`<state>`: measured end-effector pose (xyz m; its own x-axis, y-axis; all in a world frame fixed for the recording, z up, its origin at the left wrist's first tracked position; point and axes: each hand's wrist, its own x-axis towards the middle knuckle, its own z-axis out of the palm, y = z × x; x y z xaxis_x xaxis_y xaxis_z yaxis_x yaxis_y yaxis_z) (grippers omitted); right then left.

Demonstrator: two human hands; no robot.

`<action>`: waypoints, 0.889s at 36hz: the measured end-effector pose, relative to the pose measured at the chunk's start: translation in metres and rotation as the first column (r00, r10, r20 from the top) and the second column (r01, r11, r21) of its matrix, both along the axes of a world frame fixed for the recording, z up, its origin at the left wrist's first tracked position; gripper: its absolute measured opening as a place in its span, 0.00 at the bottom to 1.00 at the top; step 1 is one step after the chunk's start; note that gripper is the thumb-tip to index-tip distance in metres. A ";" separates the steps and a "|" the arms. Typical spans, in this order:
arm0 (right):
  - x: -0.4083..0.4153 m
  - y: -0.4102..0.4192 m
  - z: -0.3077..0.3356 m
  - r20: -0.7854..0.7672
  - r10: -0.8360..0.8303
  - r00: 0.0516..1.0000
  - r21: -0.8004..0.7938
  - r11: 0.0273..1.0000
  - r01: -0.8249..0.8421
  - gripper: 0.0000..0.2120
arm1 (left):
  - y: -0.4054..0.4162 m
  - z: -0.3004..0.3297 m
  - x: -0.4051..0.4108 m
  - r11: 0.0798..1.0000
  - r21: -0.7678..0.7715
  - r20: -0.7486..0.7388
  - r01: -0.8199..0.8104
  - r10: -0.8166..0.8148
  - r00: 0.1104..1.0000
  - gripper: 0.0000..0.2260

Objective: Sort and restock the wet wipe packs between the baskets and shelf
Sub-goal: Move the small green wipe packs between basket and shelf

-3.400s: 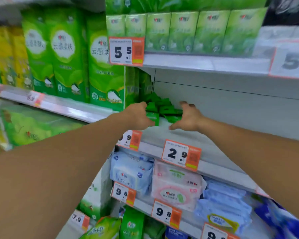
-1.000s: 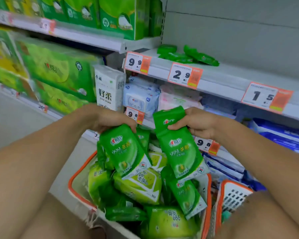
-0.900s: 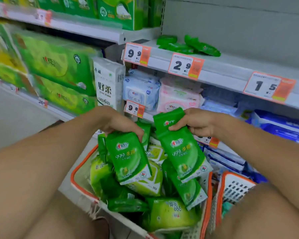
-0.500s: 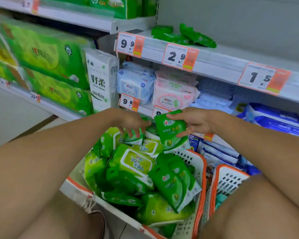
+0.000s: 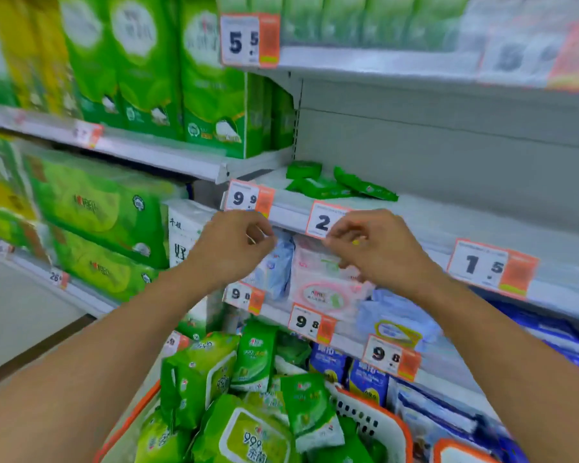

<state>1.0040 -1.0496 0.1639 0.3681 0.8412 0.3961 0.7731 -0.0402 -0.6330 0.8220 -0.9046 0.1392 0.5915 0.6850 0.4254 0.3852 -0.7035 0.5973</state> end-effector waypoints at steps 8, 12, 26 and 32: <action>0.099 0.104 0.071 0.409 -0.153 0.900 -0.358 0.880 0.312 0.52 | 0.062 0.108 0.081 0.998 0.043 -0.217 -0.054 0.062 0.974 0.25; 0.148 0.147 0.070 0.503 0.011 0.864 -0.576 0.750 0.326 0.58 | 0.107 0.103 0.127 0.997 -0.074 -0.419 0.017 -0.046 0.907 0.32; 0.191 0.196 0.054 0.259 0.278 0.925 -0.685 0.728 -0.026 0.23 | 0.219 0.052 0.255 0.974 0.140 -0.646 0.177 -0.046 0.762 0.22; 0.212 0.157 0.054 0.212 0.131 0.968 -0.596 0.802 0.022 0.25 | 0.198 0.062 0.248 0.973 0.204 -0.621 0.108 0.043 0.783 0.10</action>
